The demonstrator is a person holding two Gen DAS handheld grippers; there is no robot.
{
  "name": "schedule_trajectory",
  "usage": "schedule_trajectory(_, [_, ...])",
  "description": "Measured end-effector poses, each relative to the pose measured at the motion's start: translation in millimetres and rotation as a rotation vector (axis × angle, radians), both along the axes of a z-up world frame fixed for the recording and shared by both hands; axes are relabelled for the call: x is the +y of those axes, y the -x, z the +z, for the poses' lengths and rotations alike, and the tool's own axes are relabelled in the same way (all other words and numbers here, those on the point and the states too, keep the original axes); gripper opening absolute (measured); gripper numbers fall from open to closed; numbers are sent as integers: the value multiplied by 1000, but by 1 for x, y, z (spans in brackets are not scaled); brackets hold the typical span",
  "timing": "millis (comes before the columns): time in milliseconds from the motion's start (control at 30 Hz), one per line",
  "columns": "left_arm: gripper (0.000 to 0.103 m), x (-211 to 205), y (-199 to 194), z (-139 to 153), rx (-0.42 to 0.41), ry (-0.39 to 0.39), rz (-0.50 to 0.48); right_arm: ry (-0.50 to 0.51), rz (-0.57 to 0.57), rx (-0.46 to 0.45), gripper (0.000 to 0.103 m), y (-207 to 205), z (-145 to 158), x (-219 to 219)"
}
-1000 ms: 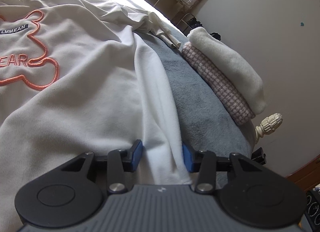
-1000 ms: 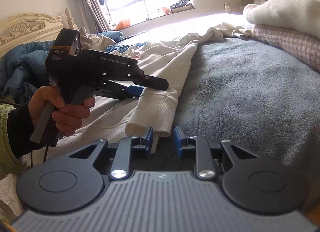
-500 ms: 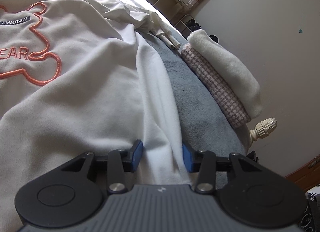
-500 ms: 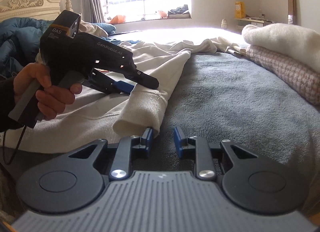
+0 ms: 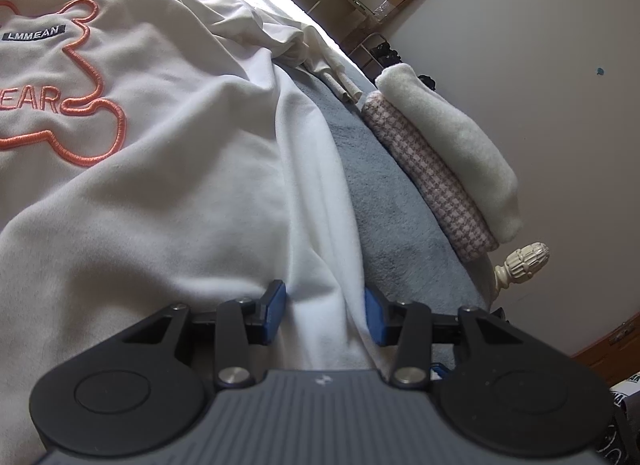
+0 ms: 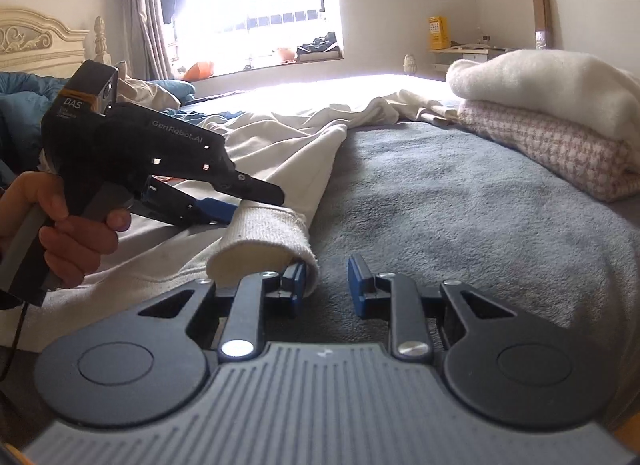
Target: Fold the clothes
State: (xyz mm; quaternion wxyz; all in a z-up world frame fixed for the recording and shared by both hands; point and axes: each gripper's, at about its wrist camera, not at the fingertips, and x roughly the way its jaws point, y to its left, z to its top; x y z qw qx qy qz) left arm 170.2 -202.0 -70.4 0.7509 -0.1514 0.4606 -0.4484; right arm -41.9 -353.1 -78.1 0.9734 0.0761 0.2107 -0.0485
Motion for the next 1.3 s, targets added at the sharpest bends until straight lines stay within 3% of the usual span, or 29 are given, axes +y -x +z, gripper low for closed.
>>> schedule_trajectory(133, [43, 4, -1, -1, 10, 17, 7, 14, 17, -36, 22, -7, -1, 9])
schedule_trajectory(233, [44, 11, 0, 1, 9, 30, 30, -62, -68, -26, 22, -18, -4, -7])
schedule_trajectory(300, [44, 18, 2, 5, -10, 27, 50, -101, -49, -23, 22, -23, -7, -10])
schedule_trajectory(400, [46, 32, 7, 9, -42, 25, 81, -45, -38, -30, 21, -30, -9, -1])
schedule_trajectory(567, [45, 53, 10, 6, -58, 19, 132, -133, -103, -13, 13, -39, -15, -22])
schedule_trajectory(667, [45, 61, 8, 6, -72, 14, 154, -20, -145, -30, 6, -33, -4, -17])
schedule_trajectory(767, [45, 64, 7, 8, -93, -7, 168, 129, -181, -98, 5, -19, 17, -9])
schedule_trajectory(833, [45, 66, 7, 9, -121, -33, 175, 207, -191, -87, 5, -18, 20, -6])
schedule_trajectory(967, [45, 75, 9, 11, -135, -59, 201, 111, -232, 11, 5, -20, 9, -29])
schedule_trajectory(1067, [45, 86, 9, 14, -148, -93, 221, 256, -238, -75, 5, -2, 30, -5])
schedule_trajectory(1133, [45, 96, 9, 16, -143, -105, 239, 217, -241, -12, 5, -10, 18, -16])
schedule_trajectory(1200, [45, 110, 11, 21, -121, -106, 266, 61, -235, 94, 4, -20, -9, -45])
schedule_trajectory(1233, [45, 119, 14, 25, -120, -111, 281, 7, -232, 71, 4, -17, -12, -53])
schedule_trajectory(1300, [46, 139, 24, 36, -134, -125, 313, -4, -227, 64, 6, -16, -7, -53])
